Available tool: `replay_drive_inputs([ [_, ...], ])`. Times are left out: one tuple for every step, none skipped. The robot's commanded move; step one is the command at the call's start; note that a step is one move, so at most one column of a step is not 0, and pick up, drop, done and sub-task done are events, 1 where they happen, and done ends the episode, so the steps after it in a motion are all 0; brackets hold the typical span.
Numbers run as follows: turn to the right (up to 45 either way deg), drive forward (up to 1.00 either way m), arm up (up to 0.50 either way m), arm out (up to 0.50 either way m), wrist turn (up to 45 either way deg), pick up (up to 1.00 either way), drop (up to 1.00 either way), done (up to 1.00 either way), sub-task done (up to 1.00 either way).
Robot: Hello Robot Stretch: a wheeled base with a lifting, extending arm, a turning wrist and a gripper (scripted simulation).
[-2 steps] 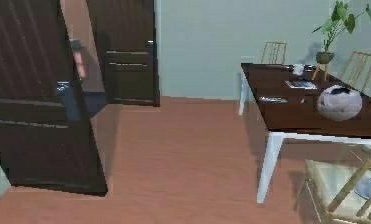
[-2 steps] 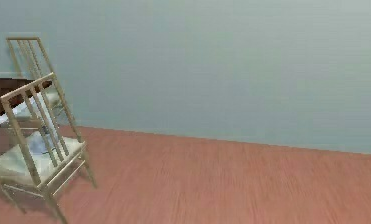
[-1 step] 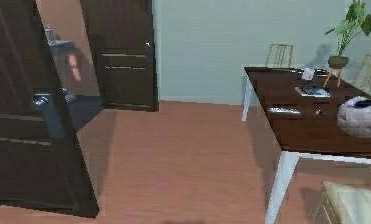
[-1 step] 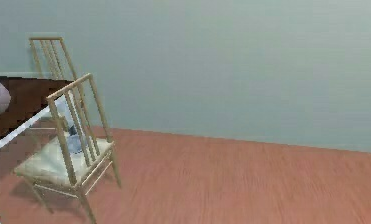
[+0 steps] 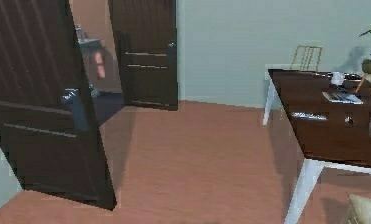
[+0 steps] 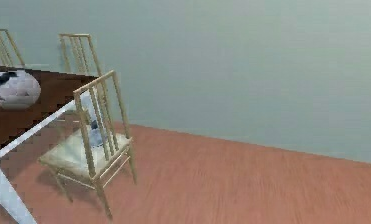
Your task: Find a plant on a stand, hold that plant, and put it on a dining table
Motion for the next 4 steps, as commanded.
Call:
replay_drive_inputs([
  [0.0, 1.00, 0.00, 0.00, 0.0, 0.00, 0.00, 0.00, 0.00],
  [-3.0, 0.00, 0.00, 0.00, 0.0, 0.00, 0.00, 0.00, 0.00],
  [0.0, 0.55, 0.00, 0.00, 0.0, 0.00, 0.00, 0.00, 0.00],
  [-45.0, 0.00, 0.00, 0.00, 0.0, 0.00, 0.00, 0.00, 0.00],
])
